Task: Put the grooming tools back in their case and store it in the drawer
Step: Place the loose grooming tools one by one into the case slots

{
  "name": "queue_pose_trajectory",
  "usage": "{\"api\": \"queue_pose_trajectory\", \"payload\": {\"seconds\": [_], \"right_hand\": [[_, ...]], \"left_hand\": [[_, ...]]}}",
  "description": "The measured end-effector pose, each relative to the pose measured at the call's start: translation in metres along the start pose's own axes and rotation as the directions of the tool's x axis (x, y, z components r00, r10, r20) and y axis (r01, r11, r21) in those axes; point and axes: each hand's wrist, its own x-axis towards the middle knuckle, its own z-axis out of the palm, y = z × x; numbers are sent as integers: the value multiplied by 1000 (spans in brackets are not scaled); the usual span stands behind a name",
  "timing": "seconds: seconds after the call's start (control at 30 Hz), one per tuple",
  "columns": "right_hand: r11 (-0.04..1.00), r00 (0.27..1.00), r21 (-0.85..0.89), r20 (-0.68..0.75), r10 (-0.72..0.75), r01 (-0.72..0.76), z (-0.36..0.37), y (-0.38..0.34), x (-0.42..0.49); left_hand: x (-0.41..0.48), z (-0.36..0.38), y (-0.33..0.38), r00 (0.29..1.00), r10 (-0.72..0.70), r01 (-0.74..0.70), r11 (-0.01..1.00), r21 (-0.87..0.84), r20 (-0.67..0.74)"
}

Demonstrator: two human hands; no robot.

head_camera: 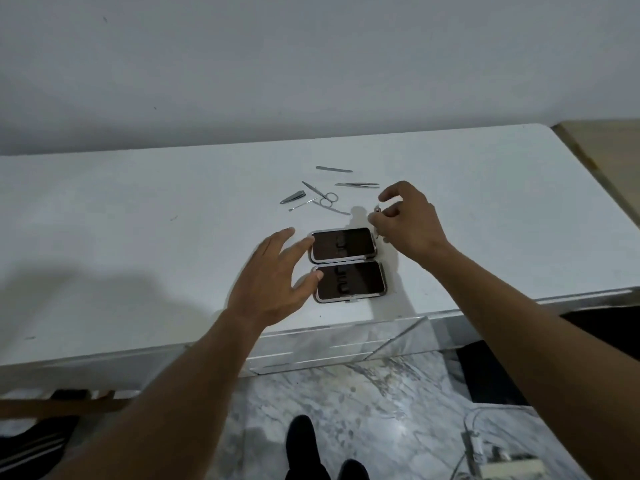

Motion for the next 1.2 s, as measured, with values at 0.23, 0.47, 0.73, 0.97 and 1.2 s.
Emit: {"api": "queue_pose_trajectory", "payload": {"seconds": [0.23,0.47,0.73,0.97,1.2], "right_hand": [[978,987,196,157,44,-75,-5,21,-47],[960,979,-228,161,-128,163,-3,27,-62],[755,865,-431,327,-380,494,-6,31,-66],[730,829,-415,399,-391,544,-2,24,-69],[844,886,-348,374,-274,409,4,18,-64]], "left_hand": [[-3,1,0,999,27,-31,994,105,40],[-10,3,-2,991,-20,-5,981,192,130],[-12,8,-4,997,-8,-8,977,215,74],[-12,6,-3,997,-17,1,979,203,72],[-11,6,-4,998,-15,2,978,210,58]]}}
